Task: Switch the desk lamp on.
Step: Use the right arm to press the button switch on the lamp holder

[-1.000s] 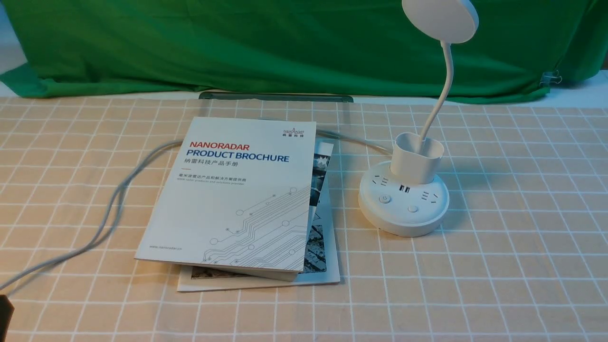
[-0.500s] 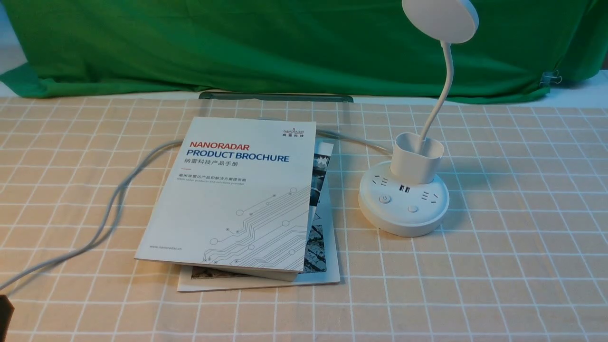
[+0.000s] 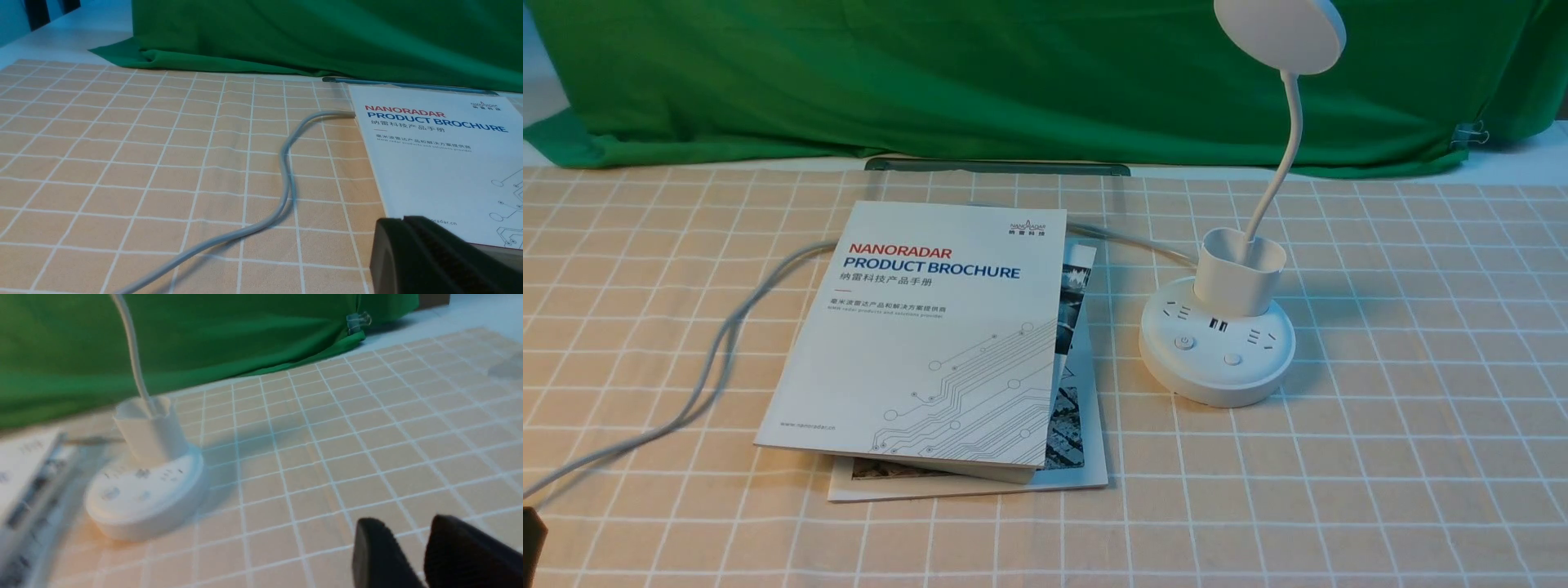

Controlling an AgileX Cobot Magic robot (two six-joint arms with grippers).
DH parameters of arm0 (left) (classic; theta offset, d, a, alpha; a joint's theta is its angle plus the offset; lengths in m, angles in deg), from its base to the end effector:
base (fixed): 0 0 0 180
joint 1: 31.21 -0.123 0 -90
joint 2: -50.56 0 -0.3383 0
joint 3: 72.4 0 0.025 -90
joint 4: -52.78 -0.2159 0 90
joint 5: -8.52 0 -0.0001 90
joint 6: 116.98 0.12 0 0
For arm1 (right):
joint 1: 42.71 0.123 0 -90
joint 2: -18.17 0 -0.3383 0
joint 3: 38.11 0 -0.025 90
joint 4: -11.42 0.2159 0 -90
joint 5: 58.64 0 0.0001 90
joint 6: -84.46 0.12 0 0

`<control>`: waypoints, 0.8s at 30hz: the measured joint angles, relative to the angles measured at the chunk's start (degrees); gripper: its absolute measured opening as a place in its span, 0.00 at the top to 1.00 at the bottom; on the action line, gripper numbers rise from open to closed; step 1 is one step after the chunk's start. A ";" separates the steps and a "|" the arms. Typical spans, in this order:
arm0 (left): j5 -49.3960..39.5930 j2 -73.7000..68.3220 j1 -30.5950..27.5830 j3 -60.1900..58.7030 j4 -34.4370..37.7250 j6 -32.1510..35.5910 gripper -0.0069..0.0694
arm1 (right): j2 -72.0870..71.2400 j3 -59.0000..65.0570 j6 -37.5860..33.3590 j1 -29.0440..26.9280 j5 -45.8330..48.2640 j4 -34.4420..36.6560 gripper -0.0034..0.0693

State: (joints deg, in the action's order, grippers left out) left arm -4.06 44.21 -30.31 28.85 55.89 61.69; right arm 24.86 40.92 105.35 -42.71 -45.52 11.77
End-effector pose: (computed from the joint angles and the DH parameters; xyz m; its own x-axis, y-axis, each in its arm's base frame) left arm -0.0044 -0.0014 0.1877 -0.1350 -0.0740 -0.9881 0.0172 0.9969 -0.0770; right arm -0.0040 0.0002 0.1849 -0.1437 0.3621 -0.9210 0.0544 0.9321 0.3580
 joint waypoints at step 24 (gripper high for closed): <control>0.00 0.00 0.00 0.00 -0.83 0.00 0.88 | 0.29 -2.96 6.03 3.08 -6.95 9.18 0.66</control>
State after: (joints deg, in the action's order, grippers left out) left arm -4.06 44.21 -30.31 28.85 55.06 61.69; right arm 25.15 37.96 111.38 -39.64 -52.46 20.95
